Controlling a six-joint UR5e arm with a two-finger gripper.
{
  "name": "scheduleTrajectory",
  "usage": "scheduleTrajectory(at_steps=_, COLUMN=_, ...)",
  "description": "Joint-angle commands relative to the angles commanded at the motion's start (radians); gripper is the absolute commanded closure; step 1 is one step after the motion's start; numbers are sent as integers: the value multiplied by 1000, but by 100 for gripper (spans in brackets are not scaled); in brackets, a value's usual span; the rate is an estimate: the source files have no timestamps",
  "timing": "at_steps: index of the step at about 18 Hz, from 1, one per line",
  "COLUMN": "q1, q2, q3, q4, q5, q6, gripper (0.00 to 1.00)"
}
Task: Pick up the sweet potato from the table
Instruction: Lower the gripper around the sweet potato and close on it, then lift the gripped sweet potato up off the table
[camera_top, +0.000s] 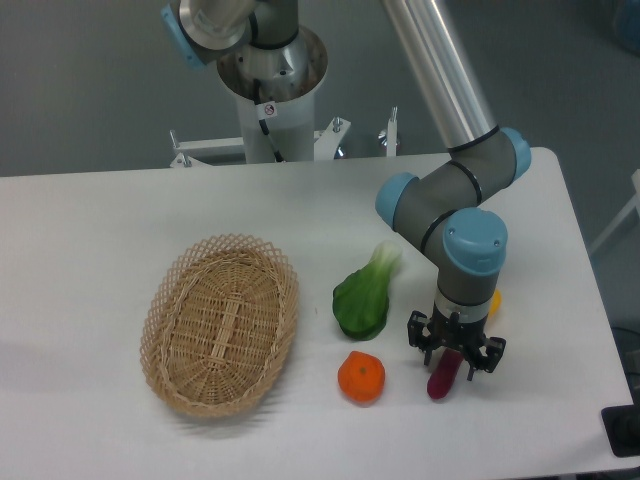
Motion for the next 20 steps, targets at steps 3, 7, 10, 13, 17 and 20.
scheduleTrajectory(at_steps=3, q1=0, q2=2, q3=3, q4=0, q5=0, q6=20, gripper=61)
scheduleTrajectory(at_steps=7, q1=0, q2=9, q3=6, q4=-2, q5=0, q6=34, gripper=63)
scheduleTrajectory(at_steps=10, q1=2, q2=26, q3=6, q4=-2, q5=-2, q6=44, gripper=63)
scheduleTrajectory(at_steps=13, q1=2, q2=31, q3=6, q4=-2, q5=-2, q6=45, gripper=64)
scheduleTrajectory(at_steps=17, q1=2, q2=48, q3=11, q4=-3, q5=-3, q6=46, gripper=67)
scheduleTrajectory(at_steps=20, q1=5, q2=69, q3=21, q4=-3, q5=-6, q6=48, gripper=67)
